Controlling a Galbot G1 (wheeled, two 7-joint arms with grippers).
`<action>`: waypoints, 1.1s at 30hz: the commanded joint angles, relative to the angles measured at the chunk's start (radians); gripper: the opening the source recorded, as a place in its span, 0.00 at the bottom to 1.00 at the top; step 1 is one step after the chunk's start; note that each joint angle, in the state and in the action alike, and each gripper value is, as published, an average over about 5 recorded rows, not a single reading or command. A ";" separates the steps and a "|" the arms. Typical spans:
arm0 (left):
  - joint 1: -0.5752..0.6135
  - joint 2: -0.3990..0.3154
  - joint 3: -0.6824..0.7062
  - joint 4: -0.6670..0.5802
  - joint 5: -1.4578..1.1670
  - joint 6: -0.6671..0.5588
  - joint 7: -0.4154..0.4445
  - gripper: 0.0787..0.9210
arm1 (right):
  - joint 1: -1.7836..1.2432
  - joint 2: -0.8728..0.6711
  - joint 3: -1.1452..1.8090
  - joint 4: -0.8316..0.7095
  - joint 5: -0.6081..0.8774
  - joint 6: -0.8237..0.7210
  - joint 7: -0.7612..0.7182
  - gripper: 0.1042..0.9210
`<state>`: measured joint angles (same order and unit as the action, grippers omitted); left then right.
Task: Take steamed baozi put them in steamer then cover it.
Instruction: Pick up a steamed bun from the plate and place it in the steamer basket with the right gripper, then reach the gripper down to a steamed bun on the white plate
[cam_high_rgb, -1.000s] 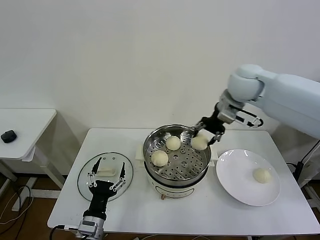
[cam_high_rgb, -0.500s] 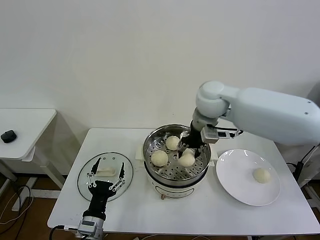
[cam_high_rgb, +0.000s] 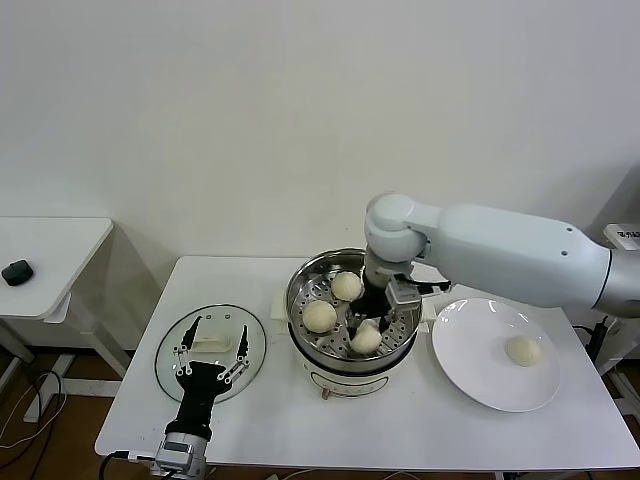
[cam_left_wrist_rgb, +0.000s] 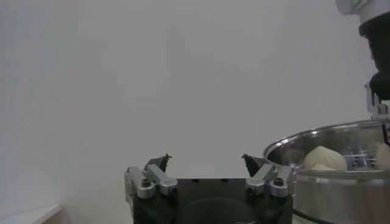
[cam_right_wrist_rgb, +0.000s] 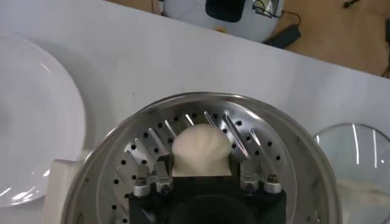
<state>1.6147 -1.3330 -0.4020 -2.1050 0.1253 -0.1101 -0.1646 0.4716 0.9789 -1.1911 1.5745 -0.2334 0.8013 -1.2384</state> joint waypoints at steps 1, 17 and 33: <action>-0.002 0.000 -0.001 0.001 0.000 0.002 -0.001 0.88 | -0.038 0.016 0.011 0.000 -0.048 0.021 -0.006 0.66; -0.003 0.000 -0.002 0.004 -0.002 0.000 -0.001 0.88 | -0.031 -0.026 0.076 0.004 -0.064 0.001 0.000 0.88; -0.006 0.005 0.009 0.003 0.000 0.003 -0.001 0.88 | 0.112 -0.399 0.152 -0.256 0.400 -0.640 -0.074 0.88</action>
<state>1.6094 -1.3300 -0.3953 -2.1008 0.1241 -0.1090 -0.1662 0.5219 0.7737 -1.0631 1.4956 -0.0826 0.5395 -1.2761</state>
